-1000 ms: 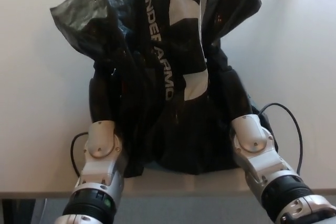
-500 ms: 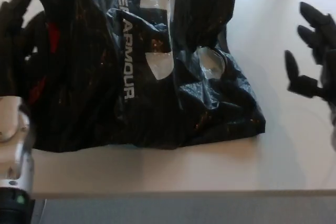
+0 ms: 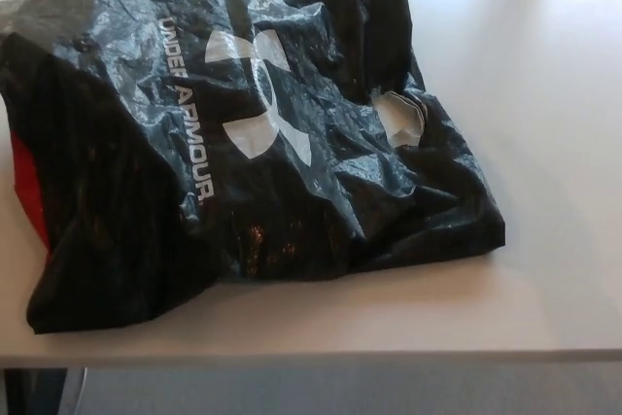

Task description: A plastic bag is kept in the middle of the desk and the robot uses both its hands to grab the bag from the left and right and brings its hands close together to compress the bag

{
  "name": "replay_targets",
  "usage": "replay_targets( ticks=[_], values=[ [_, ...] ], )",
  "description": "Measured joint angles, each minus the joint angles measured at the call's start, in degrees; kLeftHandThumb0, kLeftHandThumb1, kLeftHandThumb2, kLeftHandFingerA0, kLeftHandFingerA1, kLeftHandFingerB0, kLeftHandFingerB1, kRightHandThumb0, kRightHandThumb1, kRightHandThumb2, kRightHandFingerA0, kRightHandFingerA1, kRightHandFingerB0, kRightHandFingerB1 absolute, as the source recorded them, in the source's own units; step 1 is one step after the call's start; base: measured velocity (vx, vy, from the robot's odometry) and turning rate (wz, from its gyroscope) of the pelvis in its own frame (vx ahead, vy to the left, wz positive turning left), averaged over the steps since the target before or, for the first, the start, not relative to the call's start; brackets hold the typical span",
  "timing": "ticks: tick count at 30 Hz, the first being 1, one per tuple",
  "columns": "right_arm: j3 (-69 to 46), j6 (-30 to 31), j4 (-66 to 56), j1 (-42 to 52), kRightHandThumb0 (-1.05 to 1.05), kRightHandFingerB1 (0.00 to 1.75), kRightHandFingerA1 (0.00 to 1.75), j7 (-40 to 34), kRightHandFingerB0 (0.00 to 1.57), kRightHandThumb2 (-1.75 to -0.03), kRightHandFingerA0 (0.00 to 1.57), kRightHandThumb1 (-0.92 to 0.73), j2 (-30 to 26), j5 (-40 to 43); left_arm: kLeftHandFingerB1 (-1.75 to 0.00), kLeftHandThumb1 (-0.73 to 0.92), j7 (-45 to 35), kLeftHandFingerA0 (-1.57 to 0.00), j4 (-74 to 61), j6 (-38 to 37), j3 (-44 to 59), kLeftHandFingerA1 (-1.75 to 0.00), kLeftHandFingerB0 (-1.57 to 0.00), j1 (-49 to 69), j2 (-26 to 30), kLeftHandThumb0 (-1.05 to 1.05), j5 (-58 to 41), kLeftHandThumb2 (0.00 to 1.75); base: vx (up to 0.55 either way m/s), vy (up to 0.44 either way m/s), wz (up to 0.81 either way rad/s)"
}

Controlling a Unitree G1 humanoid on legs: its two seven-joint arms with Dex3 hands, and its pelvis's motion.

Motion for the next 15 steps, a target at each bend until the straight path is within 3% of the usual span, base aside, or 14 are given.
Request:
replay_targets(
  ticks=[3,4,6,7,8,9,10,11,12,13,14,15],
  values=[
    [-0.9,-0.7,-6.3,6.4,-0.37,0.49,0.50,0.7,0.00,-1.09,0.01,-0.50,0.9,1.4,-0.29,0.92,-0.8,-0.23,-6.1,-0.5,0.6,-0.39,-0.15,6.4,-1.9,-0.79,-0.9,0.76,0.00,0.000,0.00],
    [-1.3,-1.0,-8.7,9.4,-0.82,0.39,0.48,1.0,0.02,-1.04,0.12,-0.66,1.3,2.1,-0.29,0.92,-1.2,-0.23,-8.3,-0.8,0.7,-0.40,-0.16,9.1,-3.0,-0.77,-1.2,0.75,0.00,0.000,0.00],
    [-1.8,-1.7,-11.9,13.8,-0.86,0.39,0.46,1.6,0.00,-1.03,0.06,-0.67,2.1,3.1,-0.28,0.92,-1.8,-0.27,-11.4,-1.5,0.9,-0.38,-0.21,12.8,-4.9,-0.77,-1.7,0.70,0.00,0.000,0.00],
    [-2.1,-2.4,-13.5,17.0,-0.71,0.40,0.46,1.9,0.04,-1.03,0.01,-0.63,2.8,3.7,-0.28,0.92,-2.1,-0.24,-13.3,-2.1,1.1,-0.40,-0.17,15.2,-6.3,-0.75,-2.1,0.71,0.00,0.000,0.00],
    [-2.2,-3.0,-14.4,19.2,-0.71,0.40,0.46,2.3,0.04,-1.03,0.01,-0.63,3.3,4.2,-0.28,0.92,-2.3,-0.24,-14.5,-2.6,1.2,-0.40,-0.17,16.9,-7.4,-0.75,-2.3,0.71,0.00,0.000,0.00],
    [-2.3,-4.0,-15.1,22.2,-0.74,0.40,0.45,2.7,0.08,-0.99,0.02,-0.61,4.0,4.7,-0.40,0.76,-2.8,-0.18,-15.7,-3.6,1.4,-0.49,-0.11,19.5,-9.1,-0.79,-2.7,1.03,0.00,0.000,0.00],
    [-2.3,-4.4,-15.1,23.7,-0.71,0.26,0.34,3.0,0.12,-0.65,0.10,-0.85,4.5,4.9,-0.27,0.92,-3.1,-0.22,-16.1,-4.2,1.5,-0.40,-0.15,21.0,-10.2,-0.77,-3.0,0.70,0.00,0.000,0.00],
    [-2.2,-5.5,-14.9,26.4,-0.71,0.26,0.34,3.5,0.12,-0.65,0.10,-0.85,5.5,5.6,-0.27,0.92,-3.8,-0.22,-16.6,-5.3,1.8,-0.40,-0.15,24.2,-12.1,-0.77,-3.5,0.70,0.00,0.000,0.00],
    [-2.2,-6.3,-14.6,28.4,-0.66,0.40,0.45,4.0,0.05,-1.01,0.01,-0.63,6.3,6.1,-0.48,0.54,-4.4,-0.03,-16.7,-6.3,2.0,-0.49,0.00,26.8,-13.7,-0.35,-4.0,1.12,0.00,0.000,0.00],
    [-2.1,-7.0,-14.3,29.6,-0.70,0.26,0.31,4.3,0.13,-0.65,0.11,-0.85,6.9,6.4,-0.48,0.53,-5.0,-0.02,-16.7,-6.9,2.1,-0.49,0.00,28.6,-14.8,-0.35,-4.6,1.12,0.00,0.000,0.00],
    [-2.1,-7.1,-14.2,29.8,-0.67,0.29,0.31,4.4,0.12,-0.66,0.10,-0.85,7.0,6.5,-0.27,0.92,-5.1,-0.21,-16.7,-7.0,2.2,-0.35,-0.17,28.8,-15.0,-0.74,-4.7,0.69,0.00,0.000,0.00],
    [-1.9,-8.4,-13.3,32.0,-0.64,0.33,0.30,5.1,0.12,-0.67,0.09,-0.87,8.2,7.1,-0.47,0.55,-6.4,-0.02,-16.5,-8.3,2.4,-0.49,0.00,32.5,-17.2,-0.35,-6.1,1.12,0.00,0.000,0.00]
  ],
)
